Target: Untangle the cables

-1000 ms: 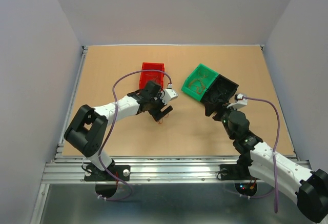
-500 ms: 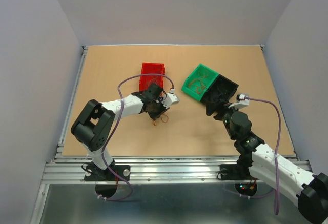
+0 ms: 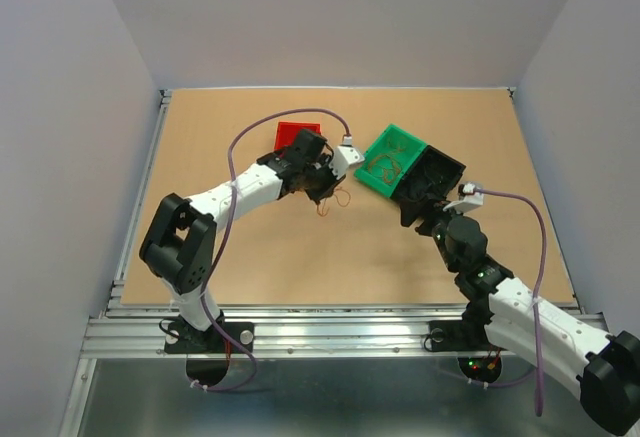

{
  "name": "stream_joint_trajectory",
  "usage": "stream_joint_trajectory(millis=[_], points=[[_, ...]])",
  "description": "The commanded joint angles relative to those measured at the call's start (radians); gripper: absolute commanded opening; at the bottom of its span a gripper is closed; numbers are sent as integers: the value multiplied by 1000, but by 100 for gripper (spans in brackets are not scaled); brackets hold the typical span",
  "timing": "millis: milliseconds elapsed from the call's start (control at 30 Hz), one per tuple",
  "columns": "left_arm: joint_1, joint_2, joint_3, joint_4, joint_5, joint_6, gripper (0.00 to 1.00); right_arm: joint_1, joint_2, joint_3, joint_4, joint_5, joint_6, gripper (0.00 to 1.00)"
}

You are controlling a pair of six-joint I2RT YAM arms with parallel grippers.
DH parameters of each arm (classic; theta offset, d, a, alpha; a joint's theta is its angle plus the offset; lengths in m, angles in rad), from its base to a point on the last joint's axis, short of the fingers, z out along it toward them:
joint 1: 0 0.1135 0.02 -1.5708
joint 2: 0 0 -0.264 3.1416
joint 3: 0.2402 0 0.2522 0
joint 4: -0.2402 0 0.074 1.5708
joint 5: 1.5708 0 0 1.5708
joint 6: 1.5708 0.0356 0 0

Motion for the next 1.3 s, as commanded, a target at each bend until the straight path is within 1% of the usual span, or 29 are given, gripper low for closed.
stream_joint_trajectory(millis=[0, 67, 100, 133, 200, 233, 300, 333, 500, 600, 700, 933, 1167, 1200, 1233, 1267], points=[[2, 24, 193, 11, 34, -42, 0, 2, -16, 48, 64, 32, 3, 83], [1, 93, 268, 25, 39, -78, 0, 0, -33, 31, 77, 51, 10, 83], [2, 122, 352, 28, 45, -91, 0, 0, -54, 25, 78, 61, 13, 83], [1, 186, 403, 17, 48, -105, 0, 2, -65, 20, 78, 68, 15, 83], [1, 260, 515, -13, 45, -114, 0, 0, -89, 5, 78, 75, 15, 83], [1, 329, 622, -41, 40, -121, 0, 2, -111, 0, 78, 79, 12, 83], [-1, 396, 722, -64, 40, -130, 0, 0, -131, -8, 72, 84, 10, 83], [-2, 459, 814, -87, 36, -134, 0, 0, -146, -9, 68, 84, 9, 83], [-10, 642, 1057, -147, 51, -153, 0, 0, -177, -12, 38, 105, 7, 83], [-9, 679, 1102, -145, 63, -164, 0, 2, -186, -14, 31, 113, 6, 83], [-12, 685, 1108, -122, 86, -174, 0, 2, -191, -15, 29, 113, 6, 83], [-18, 644, 1056, -73, 174, -200, 1, 0, -185, -14, 29, 113, 13, 83], [-39, 596, 993, -36, 175, -194, 1, 0, -178, -12, 29, 114, 18, 83], [-42, 595, 993, -38, 160, -193, 13, 0, -178, -12, 29, 114, 17, 83], [-45, 595, 993, -36, 152, -193, 19, 2, -178, -14, 29, 116, 15, 83], [-47, 596, 993, -33, 148, -193, 28, 2, -178, -14, 29, 116, 15, 83]])
